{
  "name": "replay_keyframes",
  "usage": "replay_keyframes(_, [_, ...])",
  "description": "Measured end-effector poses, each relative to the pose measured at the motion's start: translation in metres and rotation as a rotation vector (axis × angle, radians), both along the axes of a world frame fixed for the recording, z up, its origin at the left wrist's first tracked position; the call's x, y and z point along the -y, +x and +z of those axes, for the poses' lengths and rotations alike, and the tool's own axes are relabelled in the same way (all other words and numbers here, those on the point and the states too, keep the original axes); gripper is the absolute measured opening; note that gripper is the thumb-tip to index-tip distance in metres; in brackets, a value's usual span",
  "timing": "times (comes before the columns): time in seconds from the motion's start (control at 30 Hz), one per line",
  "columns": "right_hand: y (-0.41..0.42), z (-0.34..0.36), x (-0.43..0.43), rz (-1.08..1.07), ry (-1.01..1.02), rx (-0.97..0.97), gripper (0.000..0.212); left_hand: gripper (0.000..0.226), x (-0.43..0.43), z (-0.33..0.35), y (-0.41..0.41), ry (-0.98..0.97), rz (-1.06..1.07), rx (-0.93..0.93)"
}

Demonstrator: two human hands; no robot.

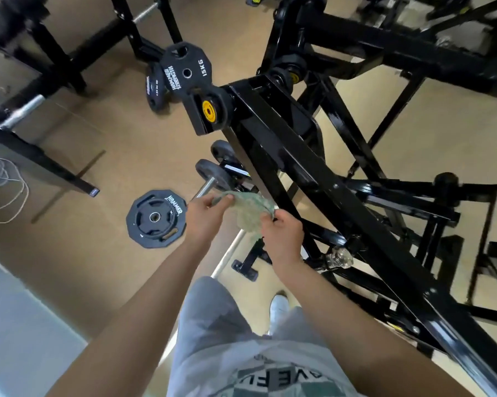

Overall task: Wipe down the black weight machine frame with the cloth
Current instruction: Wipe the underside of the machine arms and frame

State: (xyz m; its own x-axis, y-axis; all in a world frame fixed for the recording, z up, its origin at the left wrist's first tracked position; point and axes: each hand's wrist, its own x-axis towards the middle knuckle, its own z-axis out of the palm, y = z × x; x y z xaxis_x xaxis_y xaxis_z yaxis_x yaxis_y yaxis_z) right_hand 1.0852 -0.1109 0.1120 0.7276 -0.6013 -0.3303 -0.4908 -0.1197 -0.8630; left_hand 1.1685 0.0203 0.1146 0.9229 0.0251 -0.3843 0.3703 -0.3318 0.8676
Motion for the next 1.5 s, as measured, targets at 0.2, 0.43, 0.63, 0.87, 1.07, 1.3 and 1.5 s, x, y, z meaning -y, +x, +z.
replay_keyframes(0.2, [0.047,-0.014,-0.012,-0.292,0.068,0.071,0.027,0.024,0.022,-0.025,0.062,-0.142,-0.068,-0.095])
replay_keyframes(0.43, [0.105,-0.045,-0.027,-0.383,0.019,0.100,0.056,0.021,0.040,-0.068,0.110,-0.524,-0.139,-0.536])
replay_keyframes(0.63, [0.116,-0.058,-0.033,-0.404,-0.045,0.116,0.052,0.016,0.038,-0.102,0.123,-0.468,-0.257,-0.642])
replay_keyframes(0.87, [0.115,-0.094,-0.026,-0.294,-0.310,0.025,0.054,0.044,0.054,-0.143,0.106,-0.580,-0.173,-0.887])
replay_keyframes(1.07, [0.127,-0.093,-0.039,-0.259,-0.464,0.075,0.059,0.036,0.040,-0.090,0.116,-0.693,-0.192,-0.610])
replay_keyframes(1.3, [0.152,-0.070,-0.059,-0.184,-0.506,0.090,0.058,0.058,0.025,-0.075,0.156,-0.695,-0.238,-0.430])
replay_keyframes(1.5, [0.154,-0.082,-0.062,-0.275,-0.552,0.077,0.062,0.055,0.026,-0.094,0.165,-0.734,-0.369,-0.502])
